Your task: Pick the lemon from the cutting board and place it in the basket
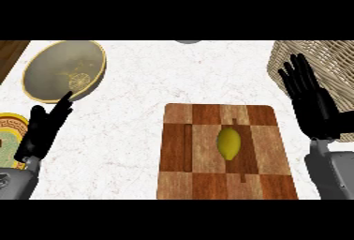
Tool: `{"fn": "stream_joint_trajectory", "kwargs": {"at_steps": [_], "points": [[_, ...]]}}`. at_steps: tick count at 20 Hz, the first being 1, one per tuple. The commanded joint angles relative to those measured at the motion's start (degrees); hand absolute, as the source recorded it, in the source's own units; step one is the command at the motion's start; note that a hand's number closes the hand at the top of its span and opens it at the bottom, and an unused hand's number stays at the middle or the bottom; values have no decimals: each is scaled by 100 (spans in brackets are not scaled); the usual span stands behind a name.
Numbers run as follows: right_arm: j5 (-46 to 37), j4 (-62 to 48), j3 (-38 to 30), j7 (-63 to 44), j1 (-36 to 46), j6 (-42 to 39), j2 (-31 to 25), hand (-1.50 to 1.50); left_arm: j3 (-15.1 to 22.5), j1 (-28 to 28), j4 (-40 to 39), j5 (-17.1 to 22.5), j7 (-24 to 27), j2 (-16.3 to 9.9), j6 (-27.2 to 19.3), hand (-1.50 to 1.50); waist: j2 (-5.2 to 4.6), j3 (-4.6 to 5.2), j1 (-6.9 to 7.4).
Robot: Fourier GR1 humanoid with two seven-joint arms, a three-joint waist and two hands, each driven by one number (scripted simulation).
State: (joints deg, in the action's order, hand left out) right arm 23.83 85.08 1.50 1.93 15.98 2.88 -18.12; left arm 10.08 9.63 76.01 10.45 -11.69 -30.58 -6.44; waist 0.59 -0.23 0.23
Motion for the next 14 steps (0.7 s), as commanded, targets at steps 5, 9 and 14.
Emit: {"fn": "stream_joint_trajectory", "kwargs": {"at_steps": [5, 9, 14], "points": [[605, -658, -1038, 846, 1022, -1134, -586, 150, -775, 471, -138, 409, 439, 172, 88, 0, -98, 18, 75], [-1718, 142, 859, 1423, 1053, -1450, -1050, -150, -474, 487, 140, 452, 151, 542, -27, 0, -78, 38, 286], [-3542, 464, 2212, 1193, 851, 908, 709, -150, -627, 521, -113, 488, 143, 575, -40, 0, -47, 33, 46]]}}
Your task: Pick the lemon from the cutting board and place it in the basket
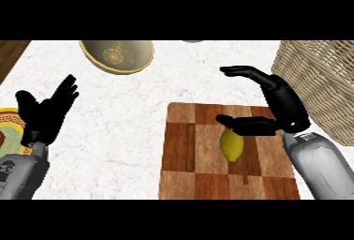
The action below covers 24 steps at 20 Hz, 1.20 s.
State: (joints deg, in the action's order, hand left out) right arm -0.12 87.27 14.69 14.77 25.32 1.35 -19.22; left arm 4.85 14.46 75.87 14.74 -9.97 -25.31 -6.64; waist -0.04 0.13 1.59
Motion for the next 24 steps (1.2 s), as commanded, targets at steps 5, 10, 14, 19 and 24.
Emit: {"fn": "stream_joint_trajectory", "kwargs": {"at_steps": [5, 10, 14, 19, 24], "points": [[-1945, 734, 1269, -2841, 777, 1338, 1208, -150, -247, -223, 88, 132, -22, -126, 190, 0, 57, 3, -159], [-2119, 753, 1160, -5006, 1605, 19, 431, -150, -189, -309, 62, 34, 84, 10, 60, 0, 112, 24, -241], [-2636, 591, 1085, -6095, 2167, -899, -474, -150, -246, -330, 190, 80, -62, -14, -3, 0, 158, 24, -310], [-1703, 693, 359, -7552, 3276, -2397, -658, -150, -276, -295, 74, 105, 25, 13, 152, 0, 62, 2, -226], [-165, 641, 24, -7877, 3051, -3540, -943, -150, -396, -234, 222, 100, -102, -102, 105, 0, 64, -7, -263]]}}
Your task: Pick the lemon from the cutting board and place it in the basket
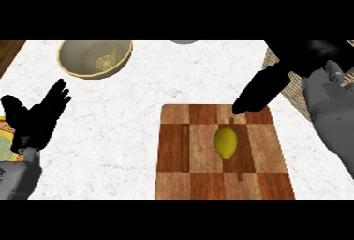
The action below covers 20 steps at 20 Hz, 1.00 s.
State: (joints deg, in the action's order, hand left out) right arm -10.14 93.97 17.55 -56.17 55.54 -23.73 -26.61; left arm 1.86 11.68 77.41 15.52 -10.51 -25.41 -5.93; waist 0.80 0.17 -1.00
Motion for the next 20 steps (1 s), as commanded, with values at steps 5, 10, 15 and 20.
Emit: {"fn": "stream_joint_trajectory", "kwargs": {"at_steps": [5, 10, 15, 20], "points": [[1963, 443, -669, -1092, -219, -1238, -683, -150, -5, 54, 51, -94, -60, 89, -36, 0, -27, -14, -41], [2981, 1568, -1214, -1496, -866, -731, -1135, -150, -142, -283, 147, -27, 112, 87, 126, 0, -23, -14, -8], [2235, 2823, -1485, -473, -2594, -172, -1148, -150, -240, 44, -167, -184, 74, 96, 117, 0, -56, -20, -47], [1235, 3042, -1162, 37, -3437, -101, -683, -150, -309, 11, 400, -175, -313, 5, 233, 0, -70, -20, 84]]}}
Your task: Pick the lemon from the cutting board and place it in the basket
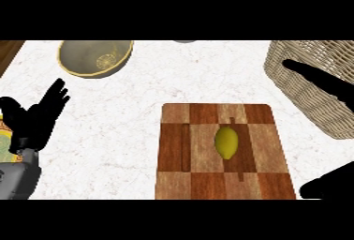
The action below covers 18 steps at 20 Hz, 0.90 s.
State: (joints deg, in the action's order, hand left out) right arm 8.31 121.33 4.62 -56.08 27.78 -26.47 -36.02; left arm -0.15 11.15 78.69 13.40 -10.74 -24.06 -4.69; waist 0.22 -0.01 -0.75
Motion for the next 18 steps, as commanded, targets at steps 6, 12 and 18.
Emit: {"fn": "stream_joint_trajectory", "kwargs": {"at_steps": [6, 12, 18], "points": [[-2489, -52, 870, 1282, -1320, 673, 1047, -150, -99, 31, 61, -94, -88, 150, 183, 0, -26, -1, 90], [-3281, -1177, 1136, 2538, -1512, 1683, 1837, -150, -85, 181, 137, -219, -355, 222, 122, 0, -26, -3, 110], [-3691, -2284, 1279, 2716, -1265, 1500, 2109, -150, -331, 147, -252, -256, -39, 248, 460, 0, -28, 1, 96]]}}
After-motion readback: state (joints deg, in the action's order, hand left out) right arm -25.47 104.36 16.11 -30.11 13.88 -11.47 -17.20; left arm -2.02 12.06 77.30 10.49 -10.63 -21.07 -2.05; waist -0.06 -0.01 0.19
